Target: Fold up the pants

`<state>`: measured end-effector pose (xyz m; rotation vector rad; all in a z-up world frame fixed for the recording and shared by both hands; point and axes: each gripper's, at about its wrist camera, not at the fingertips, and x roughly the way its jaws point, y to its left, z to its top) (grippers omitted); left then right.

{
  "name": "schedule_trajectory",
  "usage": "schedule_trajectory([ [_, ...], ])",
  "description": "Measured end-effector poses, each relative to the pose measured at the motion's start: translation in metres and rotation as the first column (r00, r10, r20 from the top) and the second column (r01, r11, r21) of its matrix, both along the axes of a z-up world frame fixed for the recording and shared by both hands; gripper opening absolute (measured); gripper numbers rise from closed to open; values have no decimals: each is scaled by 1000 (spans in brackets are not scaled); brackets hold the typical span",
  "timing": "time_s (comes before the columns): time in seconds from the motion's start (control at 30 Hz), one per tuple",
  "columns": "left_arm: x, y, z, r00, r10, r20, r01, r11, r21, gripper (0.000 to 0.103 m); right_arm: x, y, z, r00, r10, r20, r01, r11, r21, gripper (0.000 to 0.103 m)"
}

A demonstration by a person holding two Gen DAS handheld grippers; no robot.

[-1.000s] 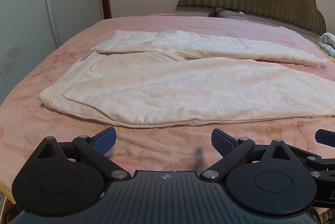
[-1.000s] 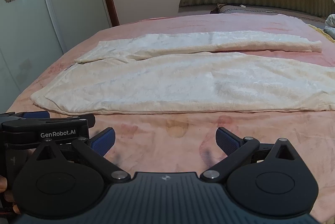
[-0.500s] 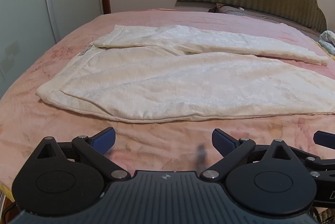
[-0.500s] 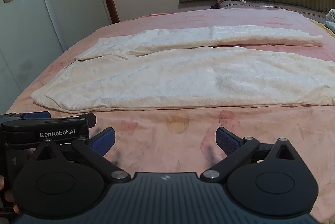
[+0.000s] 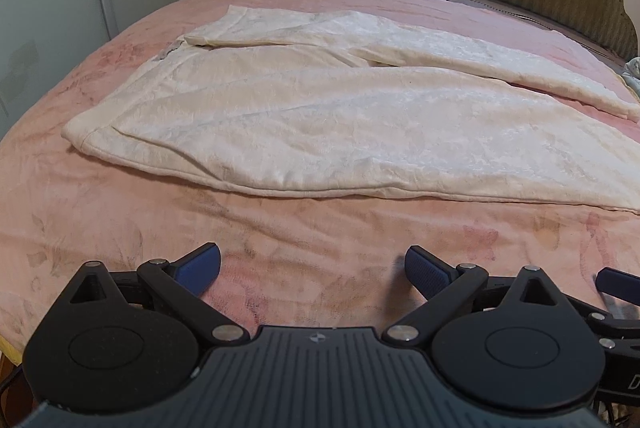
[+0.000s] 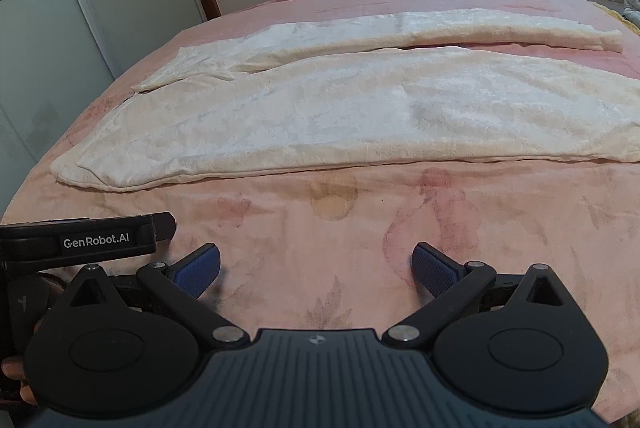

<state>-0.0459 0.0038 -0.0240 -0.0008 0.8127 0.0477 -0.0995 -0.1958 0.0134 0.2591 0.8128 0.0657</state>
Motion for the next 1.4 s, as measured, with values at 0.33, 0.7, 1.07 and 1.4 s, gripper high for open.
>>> schedule_trajectory([
  [0.33, -1, -1, -2, 1000, -5, -3, 5, 1000, 18, 101, 1, 2, -3, 1000, 5, -6, -5, 1000, -16, 103],
  [0.7, -4, -5, -6, 999, -38, 34, 36, 998, 50, 101, -3, 17, -14, 995, 82, 49, -74, 986, -153, 103],
  [1.07, -1, -7, -3, 990, -92, 104, 79, 990, 118, 101, -4, 20, -14, 975, 207, 77, -188, 963, -194, 103],
  [1.4, 38, 18, 27, 968, -43, 248, 17, 994, 105, 101, 23, 38, 38, 797, 527, 294, -336, 792, -509, 103],
])
